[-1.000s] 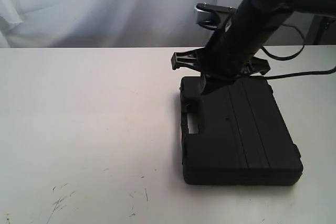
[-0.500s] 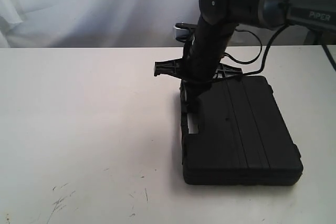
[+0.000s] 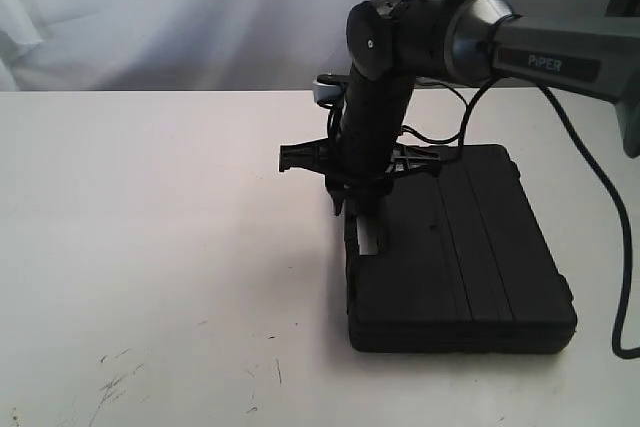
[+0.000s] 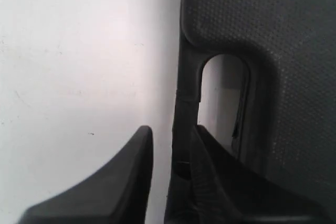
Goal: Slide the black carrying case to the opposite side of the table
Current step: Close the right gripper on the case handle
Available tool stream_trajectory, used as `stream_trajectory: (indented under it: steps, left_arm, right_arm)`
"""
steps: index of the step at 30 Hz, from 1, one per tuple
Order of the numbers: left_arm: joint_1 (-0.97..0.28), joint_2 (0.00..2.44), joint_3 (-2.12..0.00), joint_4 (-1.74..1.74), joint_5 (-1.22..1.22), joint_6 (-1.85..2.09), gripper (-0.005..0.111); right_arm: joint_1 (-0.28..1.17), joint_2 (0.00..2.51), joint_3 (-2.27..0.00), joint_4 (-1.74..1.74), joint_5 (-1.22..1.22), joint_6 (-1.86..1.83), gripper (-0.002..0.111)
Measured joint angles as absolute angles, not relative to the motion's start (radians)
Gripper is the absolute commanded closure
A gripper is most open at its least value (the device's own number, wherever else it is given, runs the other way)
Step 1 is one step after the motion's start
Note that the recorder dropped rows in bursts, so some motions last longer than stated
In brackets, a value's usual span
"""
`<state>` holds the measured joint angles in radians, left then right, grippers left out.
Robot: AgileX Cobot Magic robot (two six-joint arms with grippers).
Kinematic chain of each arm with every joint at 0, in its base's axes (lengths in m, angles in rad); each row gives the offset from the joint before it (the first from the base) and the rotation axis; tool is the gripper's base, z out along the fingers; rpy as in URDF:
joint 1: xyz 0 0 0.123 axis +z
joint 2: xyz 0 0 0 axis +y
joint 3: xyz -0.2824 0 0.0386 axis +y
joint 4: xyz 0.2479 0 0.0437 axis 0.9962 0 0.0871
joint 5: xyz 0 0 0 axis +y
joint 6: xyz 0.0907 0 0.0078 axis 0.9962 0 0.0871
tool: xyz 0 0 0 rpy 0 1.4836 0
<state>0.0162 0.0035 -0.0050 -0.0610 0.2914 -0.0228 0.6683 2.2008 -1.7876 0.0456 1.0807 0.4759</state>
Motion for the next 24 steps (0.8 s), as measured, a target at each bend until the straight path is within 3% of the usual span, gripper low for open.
stream_trajectory:
  steps: [24]
  left_arm:
    - [0.016, 0.004, -0.005, -0.061, 0.291, -0.023, 0.107]
  right_arm:
    - [0.675, 2.277, -1.788, -0.008, 1.051, 0.595, 0.075]
